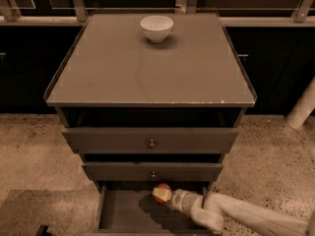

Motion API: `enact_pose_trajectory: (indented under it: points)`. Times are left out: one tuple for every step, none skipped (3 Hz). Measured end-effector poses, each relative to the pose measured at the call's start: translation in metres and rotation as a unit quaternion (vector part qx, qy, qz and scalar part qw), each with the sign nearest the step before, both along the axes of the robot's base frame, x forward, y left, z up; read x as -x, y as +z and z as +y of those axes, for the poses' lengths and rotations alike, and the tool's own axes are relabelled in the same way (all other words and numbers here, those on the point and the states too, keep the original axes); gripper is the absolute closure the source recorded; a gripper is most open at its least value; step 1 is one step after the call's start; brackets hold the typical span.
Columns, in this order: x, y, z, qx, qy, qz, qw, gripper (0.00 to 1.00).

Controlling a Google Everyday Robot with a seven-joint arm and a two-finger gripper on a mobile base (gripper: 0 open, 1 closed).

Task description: Place apple into bottom drawer

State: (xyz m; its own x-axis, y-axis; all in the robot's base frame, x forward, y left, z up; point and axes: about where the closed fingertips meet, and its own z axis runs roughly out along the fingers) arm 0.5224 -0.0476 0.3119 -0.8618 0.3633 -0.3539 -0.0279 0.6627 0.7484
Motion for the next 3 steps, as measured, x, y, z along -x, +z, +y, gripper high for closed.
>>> enact_pose_trajectory:
  points:
    - [-0.023, -0.025, 0.01, -0.025, 0.024, 0.022, 0.9992, 1.0]
    - [-0.014, -0.073, -0.001, -0.048, 0.043, 0.058, 0.9963, 1.0]
    - [0.002, -0.109, -0.007, -0.065, 0.042, 0.088, 0.9931, 1.0]
